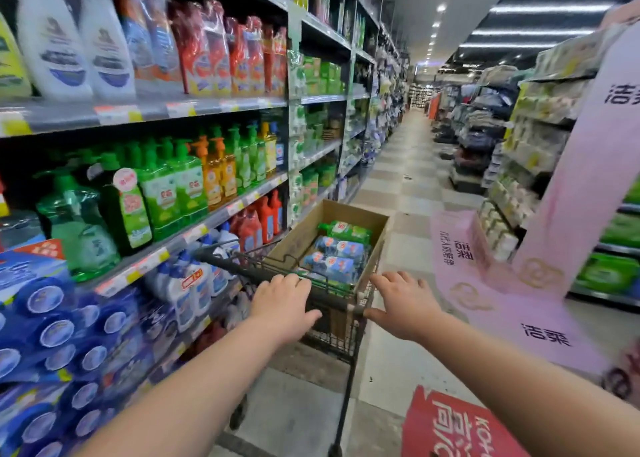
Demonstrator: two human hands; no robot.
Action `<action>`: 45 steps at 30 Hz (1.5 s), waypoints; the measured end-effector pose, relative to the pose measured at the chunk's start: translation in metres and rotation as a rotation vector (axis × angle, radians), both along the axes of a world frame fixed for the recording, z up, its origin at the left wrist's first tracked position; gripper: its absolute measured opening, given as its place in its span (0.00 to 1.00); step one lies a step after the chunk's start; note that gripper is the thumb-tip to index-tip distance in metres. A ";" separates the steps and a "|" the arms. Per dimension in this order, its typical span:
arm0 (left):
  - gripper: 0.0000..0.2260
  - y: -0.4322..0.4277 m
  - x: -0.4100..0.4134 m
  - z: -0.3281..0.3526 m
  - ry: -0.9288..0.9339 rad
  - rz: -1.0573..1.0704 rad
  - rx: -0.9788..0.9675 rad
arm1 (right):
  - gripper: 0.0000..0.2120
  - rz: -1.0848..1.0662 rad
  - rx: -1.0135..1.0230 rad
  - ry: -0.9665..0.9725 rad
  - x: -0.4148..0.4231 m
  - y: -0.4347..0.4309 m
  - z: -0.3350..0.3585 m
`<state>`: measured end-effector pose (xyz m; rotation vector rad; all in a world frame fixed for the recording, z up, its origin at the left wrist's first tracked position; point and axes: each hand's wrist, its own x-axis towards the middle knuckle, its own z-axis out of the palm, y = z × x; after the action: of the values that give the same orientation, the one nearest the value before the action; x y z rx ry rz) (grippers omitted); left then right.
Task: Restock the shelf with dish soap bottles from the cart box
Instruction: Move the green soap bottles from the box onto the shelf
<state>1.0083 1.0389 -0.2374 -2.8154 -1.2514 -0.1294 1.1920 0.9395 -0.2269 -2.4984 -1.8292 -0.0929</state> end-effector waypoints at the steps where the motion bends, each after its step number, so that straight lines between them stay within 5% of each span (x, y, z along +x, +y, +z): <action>1: 0.24 0.001 0.019 -0.002 0.006 -0.021 -0.005 | 0.31 -0.015 -0.002 0.007 0.016 -0.003 -0.001; 14: 0.24 0.057 0.202 -0.045 0.063 -0.141 -0.068 | 0.31 -0.142 -0.050 0.025 0.172 0.026 -0.029; 26: 0.23 0.187 0.339 -0.069 0.041 -0.123 -0.160 | 0.29 -0.154 -0.115 0.013 0.311 0.149 -0.039; 45: 0.23 0.315 0.411 -0.116 0.110 0.398 -0.279 | 0.32 0.380 -0.267 -0.008 0.447 0.388 -0.073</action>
<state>1.4192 1.3540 -0.3534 -2.6626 -1.8955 0.2321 1.6389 1.3275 -0.2999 -2.2432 -2.4229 0.1646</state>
